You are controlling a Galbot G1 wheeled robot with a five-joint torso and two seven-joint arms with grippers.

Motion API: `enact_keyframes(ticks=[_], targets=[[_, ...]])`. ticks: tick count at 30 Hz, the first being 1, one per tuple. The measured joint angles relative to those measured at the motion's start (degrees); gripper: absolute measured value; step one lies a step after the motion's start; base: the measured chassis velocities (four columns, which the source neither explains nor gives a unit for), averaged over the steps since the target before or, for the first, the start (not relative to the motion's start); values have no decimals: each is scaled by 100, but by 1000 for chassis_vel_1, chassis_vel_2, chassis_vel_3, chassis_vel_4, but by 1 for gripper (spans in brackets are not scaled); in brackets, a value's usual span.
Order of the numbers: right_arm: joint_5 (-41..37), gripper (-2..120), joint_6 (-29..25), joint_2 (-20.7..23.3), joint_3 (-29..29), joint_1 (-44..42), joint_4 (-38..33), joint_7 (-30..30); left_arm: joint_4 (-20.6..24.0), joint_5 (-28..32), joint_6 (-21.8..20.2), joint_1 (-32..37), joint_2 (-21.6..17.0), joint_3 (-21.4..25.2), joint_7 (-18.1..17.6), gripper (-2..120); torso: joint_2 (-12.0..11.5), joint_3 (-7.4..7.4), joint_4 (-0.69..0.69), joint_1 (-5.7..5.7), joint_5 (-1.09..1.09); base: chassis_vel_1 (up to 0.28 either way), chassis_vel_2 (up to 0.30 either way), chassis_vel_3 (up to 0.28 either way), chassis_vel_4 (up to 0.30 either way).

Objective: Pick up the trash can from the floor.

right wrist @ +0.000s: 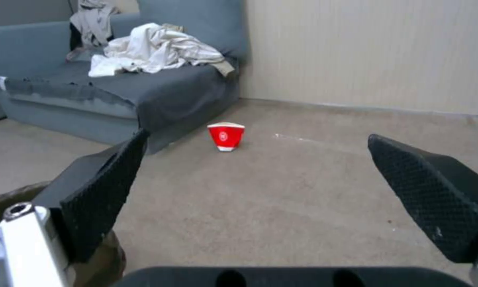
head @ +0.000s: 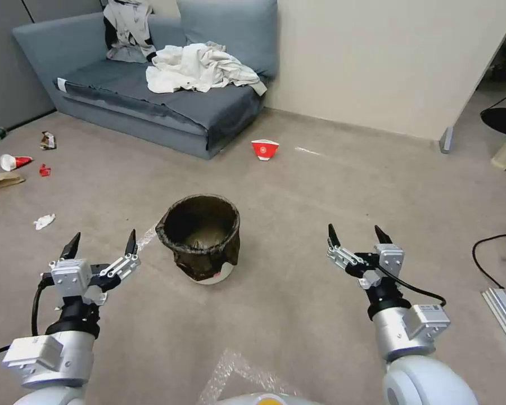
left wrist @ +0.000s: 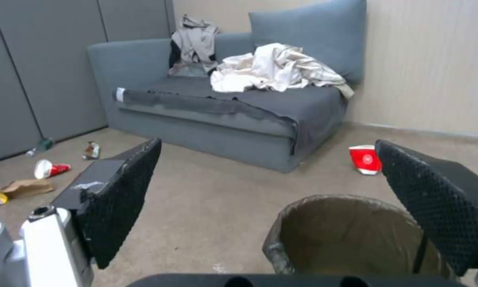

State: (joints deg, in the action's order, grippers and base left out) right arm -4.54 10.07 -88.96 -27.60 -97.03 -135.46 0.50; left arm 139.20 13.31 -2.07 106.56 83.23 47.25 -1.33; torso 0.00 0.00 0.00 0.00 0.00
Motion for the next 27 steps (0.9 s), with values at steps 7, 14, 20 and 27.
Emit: enact_keyframes(ticks=[7, 14, 20, 27], targets=[[0, 100, -9, 0, 1, 8, 29, -12, -61, 44, -23, -55, -58, 48, 1, 100, 0, 0, 0, 0, 1, -84, 80, 89, -83], [21, 100, -19, 0, 4, 9, 53, -17, -144, 114, -52, -152, -150, 69, -3, 100, 0, 1, 0, 0, 0, -80, 84, 82, -93], [143, 100, -73, 2, 12, 10, 84, -16, -197, 217, -142, -247, -282, 98, -9, 100, 0, 0, 0, 0, 0, -82, 107, 100, -94], [165, 100, -96, 10, 25, 26, 135, 12, -328, 444, -277, -384, -462, 102, -16, 100, 0, 0, 0, 0, 0, -102, 87, 95, -90]])
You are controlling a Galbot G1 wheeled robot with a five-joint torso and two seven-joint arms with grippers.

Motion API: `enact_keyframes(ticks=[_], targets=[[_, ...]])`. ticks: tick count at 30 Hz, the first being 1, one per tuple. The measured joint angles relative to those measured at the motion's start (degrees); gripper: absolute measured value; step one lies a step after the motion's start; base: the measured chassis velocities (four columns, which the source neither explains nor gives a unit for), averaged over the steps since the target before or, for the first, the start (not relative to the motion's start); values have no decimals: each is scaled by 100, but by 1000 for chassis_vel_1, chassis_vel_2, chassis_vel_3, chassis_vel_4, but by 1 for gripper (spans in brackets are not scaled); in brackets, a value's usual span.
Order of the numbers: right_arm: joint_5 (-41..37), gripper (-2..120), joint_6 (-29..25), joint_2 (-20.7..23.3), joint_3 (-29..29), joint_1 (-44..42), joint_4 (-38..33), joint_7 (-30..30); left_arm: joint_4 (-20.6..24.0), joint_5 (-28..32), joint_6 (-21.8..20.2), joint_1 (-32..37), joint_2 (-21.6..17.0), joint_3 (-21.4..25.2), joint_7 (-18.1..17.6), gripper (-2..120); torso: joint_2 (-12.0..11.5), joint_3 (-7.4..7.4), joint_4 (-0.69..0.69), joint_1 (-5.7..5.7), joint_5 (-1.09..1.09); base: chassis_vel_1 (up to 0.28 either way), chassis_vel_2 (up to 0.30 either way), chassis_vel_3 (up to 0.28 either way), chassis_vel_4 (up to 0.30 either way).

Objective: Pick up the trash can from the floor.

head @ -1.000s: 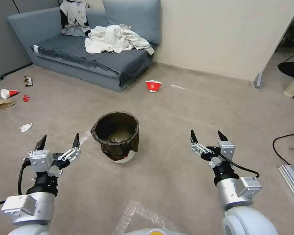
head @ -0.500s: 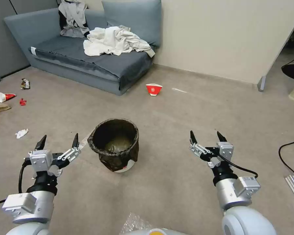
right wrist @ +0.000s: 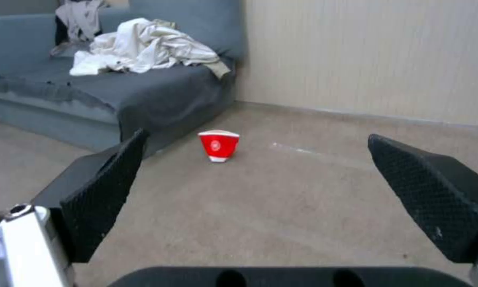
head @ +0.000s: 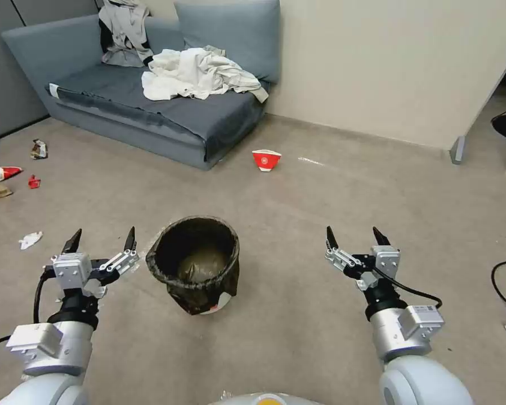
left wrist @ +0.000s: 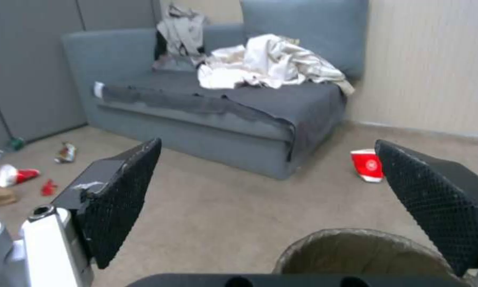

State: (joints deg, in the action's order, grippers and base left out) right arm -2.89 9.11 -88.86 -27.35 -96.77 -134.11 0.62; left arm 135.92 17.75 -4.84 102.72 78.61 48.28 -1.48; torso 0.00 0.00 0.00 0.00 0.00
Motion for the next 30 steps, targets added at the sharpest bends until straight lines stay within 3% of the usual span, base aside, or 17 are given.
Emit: enact_keyframes(ticks=[6, 7, 11, 24, 30], targets=[[3, 100, -82, 123, -60, 25, 111, 103, -519, 500, -909, -529, -531, -137, -159, 100, 0, 0, 0, 0, -1, -13, 7, 16, -2], [0, 100, -82, 155, -72, 18, 168, 114, -1070, 651, -1194, -877, -763, -322, -192, 100, 0, 0, -1, 0, -2, 0, 0, 0, 0], [-2, 100, -82, 160, -79, -4, 193, 147, -1573, 1082, -1540, -1235, -992, -597, -336, 100, 0, 0, 0, 0, -1, 0, 0, 0, 0], [14, 100, -81, 15, -104, -120, 200, 245, -2198, 1561, -2714, -2061, -1171, -1157, -890, 100, 0, 0, 0, 0, 0, 0, 0, 0, 0], [22, 100, -87, -16, -121, -151, 180, 280, -2376, 1553, -2914, -2267, -1194, -1298, -949, 100, 0, 0, 0, 0, 0, 0, 0, 0, 0]])
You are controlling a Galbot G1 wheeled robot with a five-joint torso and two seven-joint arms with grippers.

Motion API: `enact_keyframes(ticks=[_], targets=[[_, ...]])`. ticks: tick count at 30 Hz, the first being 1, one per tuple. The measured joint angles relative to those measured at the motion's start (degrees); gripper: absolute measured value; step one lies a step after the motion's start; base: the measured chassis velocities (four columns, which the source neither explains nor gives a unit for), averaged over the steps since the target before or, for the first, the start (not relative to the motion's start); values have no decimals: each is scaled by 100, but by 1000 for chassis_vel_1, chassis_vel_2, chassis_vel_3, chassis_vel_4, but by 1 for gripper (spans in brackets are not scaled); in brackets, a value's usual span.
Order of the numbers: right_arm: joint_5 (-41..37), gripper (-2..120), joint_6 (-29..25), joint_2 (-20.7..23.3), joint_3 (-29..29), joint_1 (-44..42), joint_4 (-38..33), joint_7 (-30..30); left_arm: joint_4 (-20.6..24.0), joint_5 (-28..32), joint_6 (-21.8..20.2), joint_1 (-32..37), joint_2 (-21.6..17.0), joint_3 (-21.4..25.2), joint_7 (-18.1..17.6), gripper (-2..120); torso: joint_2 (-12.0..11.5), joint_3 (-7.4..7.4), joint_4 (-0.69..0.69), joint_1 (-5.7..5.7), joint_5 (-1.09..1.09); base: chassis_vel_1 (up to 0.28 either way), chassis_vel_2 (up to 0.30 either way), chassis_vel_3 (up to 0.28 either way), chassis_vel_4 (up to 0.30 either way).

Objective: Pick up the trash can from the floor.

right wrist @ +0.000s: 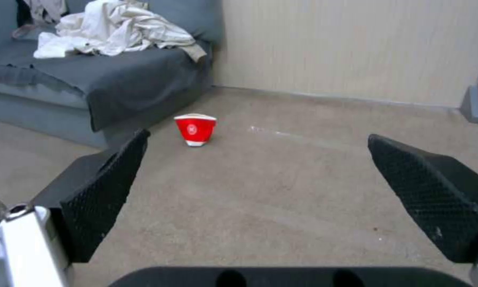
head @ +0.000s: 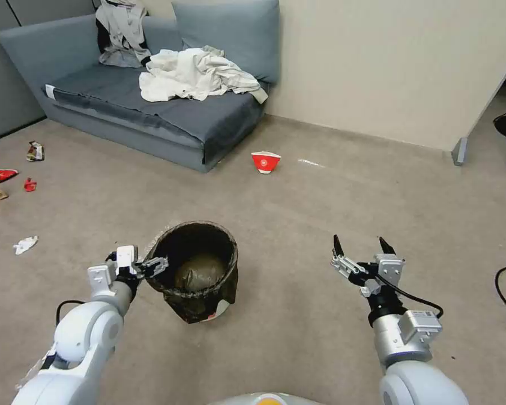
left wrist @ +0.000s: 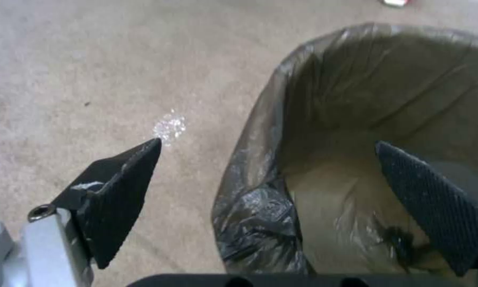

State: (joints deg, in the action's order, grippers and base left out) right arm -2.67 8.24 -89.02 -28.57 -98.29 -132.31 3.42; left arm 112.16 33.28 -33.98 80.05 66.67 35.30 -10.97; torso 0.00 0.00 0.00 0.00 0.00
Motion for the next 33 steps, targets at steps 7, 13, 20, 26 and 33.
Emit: enact_keyframes(ticks=[7, 13, 20, 26, 33], targets=[[3, 100, -12, -16, -81, -18, -19, 33, -290, -2, -361, -308, 25, -174, -108, 100, 0, 0, 0, 0, 0, 0, 0, 0, 0], [3, 100, -21, -38, -79, -3, -14, 36, -413, -6, -367, -389, 57, -248, -113, 100, 0, 0, 0, 0, 0, 0, 0, 0, 0], [11, 100, -48, -56, -69, 8, 27, 37, -571, -11, -379, -440, 81, -296, -152, 99, 0, 0, 0, 0, 0, 0, 0, 0, 0], [15, 100, -70, -81, -19, 18, 30, 55, -610, -13, -411, -436, 137, -362, -285, 86, 0, 0, -1, 0, 3, 0, 0, 0, 0], [128, 100, -209, -128, 39, 0, 50, 67, -620, 36, -412, -486, 138, -434, -393, 60, 0, 0, 0, 0, 0, 0, 0, 0, 0]])
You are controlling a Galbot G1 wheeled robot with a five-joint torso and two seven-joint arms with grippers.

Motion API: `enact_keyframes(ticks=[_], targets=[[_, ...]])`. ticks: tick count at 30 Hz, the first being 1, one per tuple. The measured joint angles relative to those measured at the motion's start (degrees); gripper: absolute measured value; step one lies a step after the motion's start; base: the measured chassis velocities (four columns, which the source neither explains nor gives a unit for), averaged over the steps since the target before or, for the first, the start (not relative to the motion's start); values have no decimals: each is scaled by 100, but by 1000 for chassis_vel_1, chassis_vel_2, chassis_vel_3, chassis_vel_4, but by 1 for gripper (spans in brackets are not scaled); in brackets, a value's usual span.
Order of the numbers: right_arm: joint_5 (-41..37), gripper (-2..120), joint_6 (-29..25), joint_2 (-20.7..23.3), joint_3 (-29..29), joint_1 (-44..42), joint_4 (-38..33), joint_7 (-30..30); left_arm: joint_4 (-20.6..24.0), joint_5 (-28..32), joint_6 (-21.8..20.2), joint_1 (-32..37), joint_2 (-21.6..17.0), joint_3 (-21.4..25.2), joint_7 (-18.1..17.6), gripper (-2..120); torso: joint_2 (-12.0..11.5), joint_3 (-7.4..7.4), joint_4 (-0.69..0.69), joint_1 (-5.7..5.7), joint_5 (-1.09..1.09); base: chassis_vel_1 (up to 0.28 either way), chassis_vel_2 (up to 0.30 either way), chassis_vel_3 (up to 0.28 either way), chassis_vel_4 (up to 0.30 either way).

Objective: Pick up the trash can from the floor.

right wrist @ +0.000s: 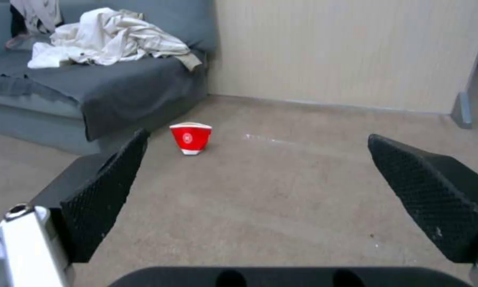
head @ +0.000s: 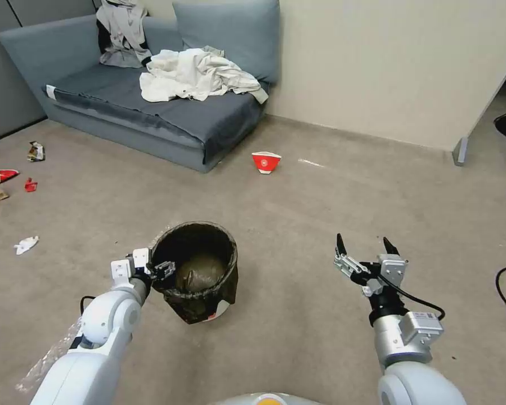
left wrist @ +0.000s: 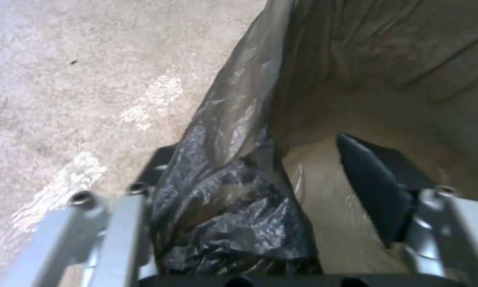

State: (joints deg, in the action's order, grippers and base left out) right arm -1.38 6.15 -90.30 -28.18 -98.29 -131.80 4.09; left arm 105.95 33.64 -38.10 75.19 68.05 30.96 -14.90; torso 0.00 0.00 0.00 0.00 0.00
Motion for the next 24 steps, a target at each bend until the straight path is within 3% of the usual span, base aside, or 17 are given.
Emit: enact_keyframes(ticks=[15, 21, 24], targets=[[8, 100, -15, 6, 2, 25, 30, 15, 23, 40, 149, 47, 19, 36, -66, 6, 0, 0, 1, 0, -1, 0, 0, 0, 0], [9, 100, -16, 3, 13, 35, 43, 16, 54, 37, 440, 126, 28, 52, -45, 5, 0, 0, 1, 0, -3, 0, 0, 0, 0], [9, 100, -17, 3, 14, 40, 44, 17, 86, 17, 809, 201, 28, 75, 85, 5, 0, -1, 2, 0, -3, 0, 0, 0, 0]])
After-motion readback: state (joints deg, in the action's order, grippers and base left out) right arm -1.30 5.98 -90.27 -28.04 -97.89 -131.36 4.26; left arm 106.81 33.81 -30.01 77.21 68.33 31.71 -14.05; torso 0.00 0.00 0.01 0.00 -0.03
